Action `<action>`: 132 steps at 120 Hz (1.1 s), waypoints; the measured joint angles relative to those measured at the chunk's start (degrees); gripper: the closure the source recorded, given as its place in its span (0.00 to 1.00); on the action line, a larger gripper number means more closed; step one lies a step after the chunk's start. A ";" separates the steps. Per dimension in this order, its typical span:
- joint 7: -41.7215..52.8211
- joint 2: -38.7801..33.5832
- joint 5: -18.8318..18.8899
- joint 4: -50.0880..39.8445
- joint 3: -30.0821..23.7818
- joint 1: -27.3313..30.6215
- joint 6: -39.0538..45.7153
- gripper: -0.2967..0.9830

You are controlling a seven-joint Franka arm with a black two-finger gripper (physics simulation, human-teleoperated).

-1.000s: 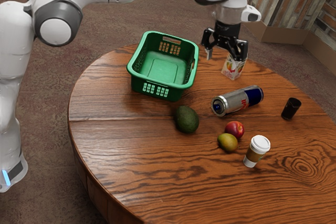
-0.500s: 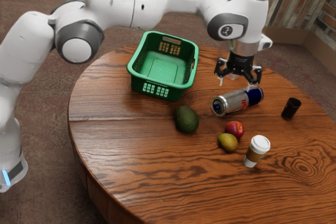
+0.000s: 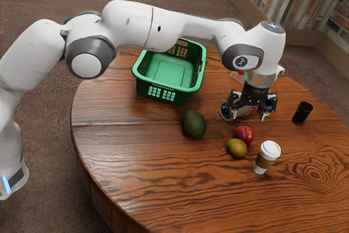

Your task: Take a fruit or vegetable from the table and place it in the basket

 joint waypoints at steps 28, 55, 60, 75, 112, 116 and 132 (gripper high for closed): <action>-4.25 2.53 -0.08 0.01 0.06 0.22 1.54 0.23; -7.00 3.54 -0.13 0.10 -0.06 -0.17 2.82 0.23; -7.39 3.77 -0.08 0.05 -0.04 -0.06 2.95 0.23; -8.41 4.96 0.05 0.07 -0.03 0.12 3.22 0.23; -9.55 6.60 0.20 0.03 -0.03 0.32 3.48 0.38; -9.60 6.72 0.19 0.00 -0.03 0.31 3.48 0.41; -9.55 7.05 0.15 0.05 -0.04 0.36 3.40 0.49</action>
